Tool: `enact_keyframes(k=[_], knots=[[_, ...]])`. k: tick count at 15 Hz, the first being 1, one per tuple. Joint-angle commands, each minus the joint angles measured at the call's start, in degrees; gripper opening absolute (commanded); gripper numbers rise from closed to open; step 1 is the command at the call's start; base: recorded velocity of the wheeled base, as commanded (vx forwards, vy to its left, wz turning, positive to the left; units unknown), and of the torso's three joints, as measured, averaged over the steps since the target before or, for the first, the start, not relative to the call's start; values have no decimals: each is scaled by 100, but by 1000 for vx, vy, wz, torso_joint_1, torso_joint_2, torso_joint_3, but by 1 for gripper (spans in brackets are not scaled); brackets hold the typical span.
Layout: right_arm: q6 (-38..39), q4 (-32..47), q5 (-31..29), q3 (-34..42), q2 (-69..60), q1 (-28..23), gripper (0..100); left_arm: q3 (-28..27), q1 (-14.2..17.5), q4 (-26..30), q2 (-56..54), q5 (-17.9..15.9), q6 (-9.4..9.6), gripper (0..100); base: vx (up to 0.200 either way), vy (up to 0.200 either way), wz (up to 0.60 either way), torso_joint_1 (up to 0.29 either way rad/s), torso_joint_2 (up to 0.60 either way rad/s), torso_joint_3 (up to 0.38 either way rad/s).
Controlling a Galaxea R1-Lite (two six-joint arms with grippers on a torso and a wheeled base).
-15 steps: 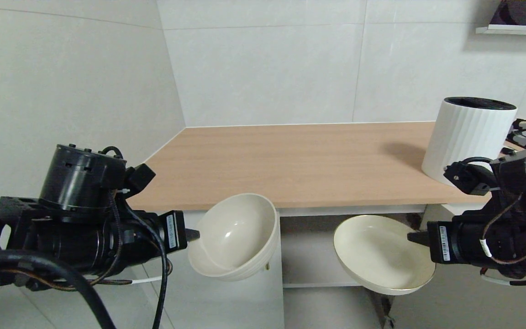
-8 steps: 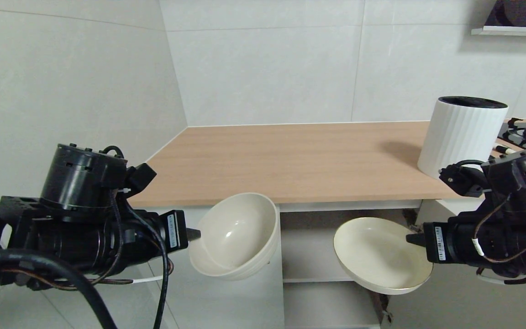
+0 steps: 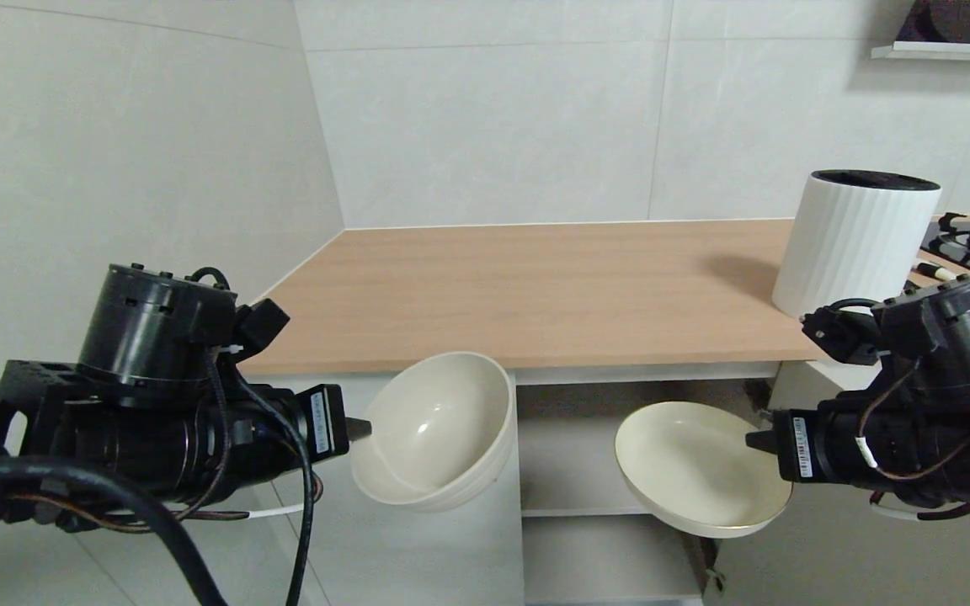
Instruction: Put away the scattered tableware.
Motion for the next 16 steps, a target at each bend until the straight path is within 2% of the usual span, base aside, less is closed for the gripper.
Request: enact_keyframes(k=[1, 13, 16], knots=[[-1, -5, 0, 18, 3, 1, 0, 0, 0, 0, 19, 2, 4, 0, 0, 0, 0, -144, 383, 217], [-19, -22, 0, 35, 38, 1, 0, 0, 0, -9, 45, 11, 4, 0, 0, 0, 0, -146, 454, 308], [-19, -22, 0, 26, 47, 1, 0, -9, 0, -9, 63, 11, 13, 0, 0, 0, 0, -33, 163, 119]])
